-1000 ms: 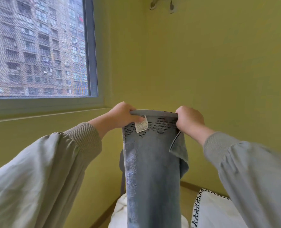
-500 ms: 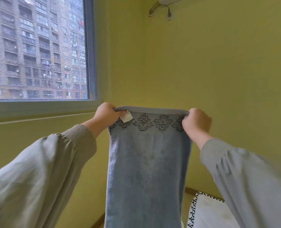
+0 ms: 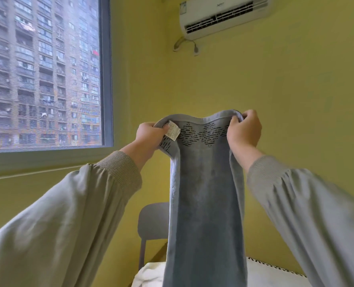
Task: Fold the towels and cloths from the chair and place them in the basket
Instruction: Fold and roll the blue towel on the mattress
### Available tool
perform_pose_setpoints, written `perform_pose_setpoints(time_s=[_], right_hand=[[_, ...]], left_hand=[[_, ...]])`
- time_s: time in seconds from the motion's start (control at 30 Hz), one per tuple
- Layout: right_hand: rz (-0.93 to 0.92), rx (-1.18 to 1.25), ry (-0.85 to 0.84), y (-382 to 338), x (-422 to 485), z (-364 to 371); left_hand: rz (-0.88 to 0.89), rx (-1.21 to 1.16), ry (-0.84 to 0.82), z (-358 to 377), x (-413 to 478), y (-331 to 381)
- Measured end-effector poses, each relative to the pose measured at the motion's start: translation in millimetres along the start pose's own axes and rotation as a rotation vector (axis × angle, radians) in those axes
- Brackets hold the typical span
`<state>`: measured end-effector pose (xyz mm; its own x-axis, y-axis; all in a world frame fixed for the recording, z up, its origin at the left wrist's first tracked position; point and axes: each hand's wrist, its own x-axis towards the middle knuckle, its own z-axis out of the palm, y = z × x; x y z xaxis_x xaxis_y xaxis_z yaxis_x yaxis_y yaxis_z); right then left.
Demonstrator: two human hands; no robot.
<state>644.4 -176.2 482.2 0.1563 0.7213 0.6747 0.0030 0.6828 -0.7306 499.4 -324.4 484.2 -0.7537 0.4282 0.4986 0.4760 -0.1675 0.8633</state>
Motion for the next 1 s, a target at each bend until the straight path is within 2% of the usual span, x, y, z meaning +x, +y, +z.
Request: perform_pose_setpoints(time_s=[0.3, 0.47, 0.7, 0.83, 1.0], right_hand=[[-0.118, 0.043, 0.233, -32.2, 49.2, -65.6], [-0.153, -0.021, 0.241, -11.1, 74.0, -66.5], [-0.148, -0.223, 0.1, 101.1, 95.1, -47.7], [-0.063, -0.358, 0.001, 187.9, 113.2, -40.5], [0.035, -0.489, -0.076, 270.0, 136.5, -31.4]], left_hand=[[0.024, -0.156, -0.054, 53.7, -8.2, 58.2], [0.031, -0.123, -0.042, 79.2, 5.8, 49.6], [-0.012, 0.095, -0.077, 144.0, 43.2, -31.0], [-0.045, 0.229, -0.17, 211.7, 63.4, -89.4], [-0.023, 0.276, -0.161, 289.1, 89.1, -151.4]])
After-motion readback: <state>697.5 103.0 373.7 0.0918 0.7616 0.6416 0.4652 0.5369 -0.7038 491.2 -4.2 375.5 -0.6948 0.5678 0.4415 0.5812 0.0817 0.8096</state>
